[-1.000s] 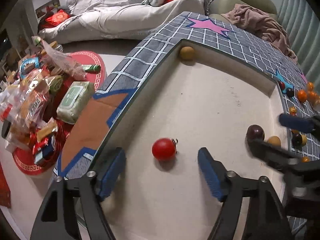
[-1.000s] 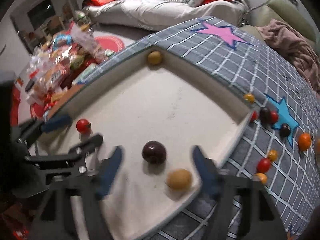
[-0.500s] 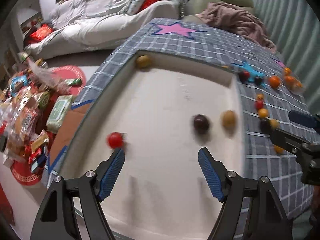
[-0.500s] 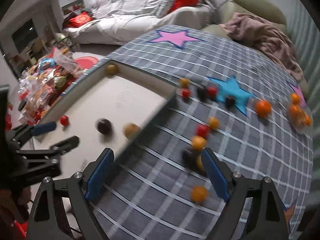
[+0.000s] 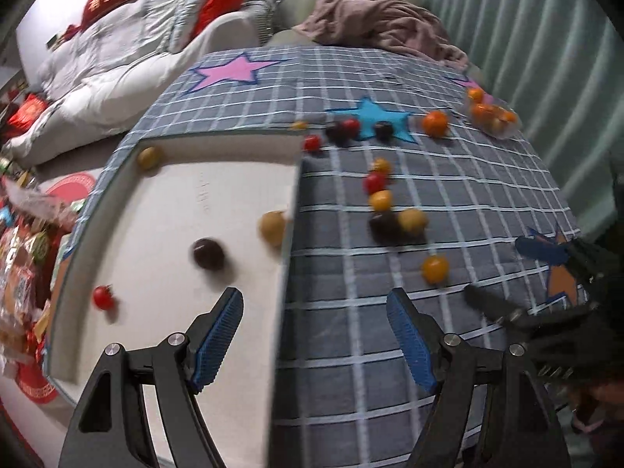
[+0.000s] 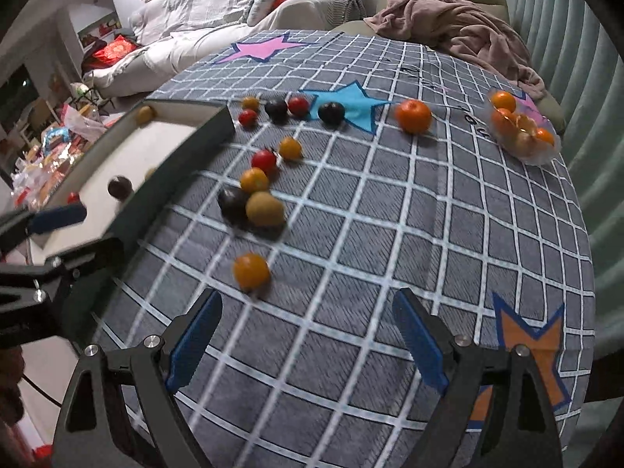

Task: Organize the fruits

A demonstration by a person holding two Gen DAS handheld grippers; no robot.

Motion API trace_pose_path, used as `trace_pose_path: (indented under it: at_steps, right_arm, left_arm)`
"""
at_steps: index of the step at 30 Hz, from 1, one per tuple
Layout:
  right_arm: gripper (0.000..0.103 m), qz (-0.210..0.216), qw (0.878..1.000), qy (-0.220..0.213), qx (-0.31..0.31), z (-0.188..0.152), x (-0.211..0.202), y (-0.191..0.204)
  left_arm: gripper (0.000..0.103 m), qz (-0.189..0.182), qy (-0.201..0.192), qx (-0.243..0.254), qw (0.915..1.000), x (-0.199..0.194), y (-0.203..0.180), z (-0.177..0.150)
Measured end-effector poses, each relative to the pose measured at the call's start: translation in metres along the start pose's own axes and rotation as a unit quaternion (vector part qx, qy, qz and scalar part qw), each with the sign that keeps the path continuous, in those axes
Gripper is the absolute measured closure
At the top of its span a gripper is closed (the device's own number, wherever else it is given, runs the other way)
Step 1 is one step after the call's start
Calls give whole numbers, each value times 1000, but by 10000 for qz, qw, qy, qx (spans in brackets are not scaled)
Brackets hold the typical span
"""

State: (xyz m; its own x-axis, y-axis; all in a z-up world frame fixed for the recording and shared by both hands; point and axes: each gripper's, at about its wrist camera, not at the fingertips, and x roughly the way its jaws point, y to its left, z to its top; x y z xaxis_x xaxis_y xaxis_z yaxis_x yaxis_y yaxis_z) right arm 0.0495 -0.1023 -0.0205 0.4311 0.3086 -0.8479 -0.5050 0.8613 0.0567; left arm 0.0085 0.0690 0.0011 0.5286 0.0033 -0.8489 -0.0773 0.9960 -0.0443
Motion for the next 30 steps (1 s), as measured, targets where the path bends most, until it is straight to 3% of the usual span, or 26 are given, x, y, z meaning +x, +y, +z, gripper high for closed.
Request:
trace_pose_path:
  at_steps: [7, 17, 20, 23, 25, 28, 30]
  right_arm:
    - [12, 109, 9999, -76, -87, -11, 7, 0]
    - [12, 361, 9990, -254, -29, -3, 24, 16]
    - [13, 233, 9991, -332, -108, 1, 29, 23]
    - [36, 139, 9988, -433, -206, 3, 29, 29]
    - [59, 169, 9986, -469, -204, 5, 27, 28]
    - [75, 232, 9984, -472, -230, 4, 26, 26]
    - [77, 219, 9984, -460, -264, 3, 25, 25]
  left_arm:
    - [26, -16, -55, 452, 9990, 19, -35, 17]
    - [26, 8, 89, 464, 9989, 48, -34, 34]
    - [26, 17, 67, 443, 9990, 48, -32, 35]
    - [26, 25, 59, 478, 9988, 49, -31, 35]
    - [26, 0, 57, 505, 9987, 50, -33, 35]
    - [26, 14, 72, 597, 9982, 53, -38, 36]
    - [26, 21, 72, 680, 9977, 54, -42, 37]
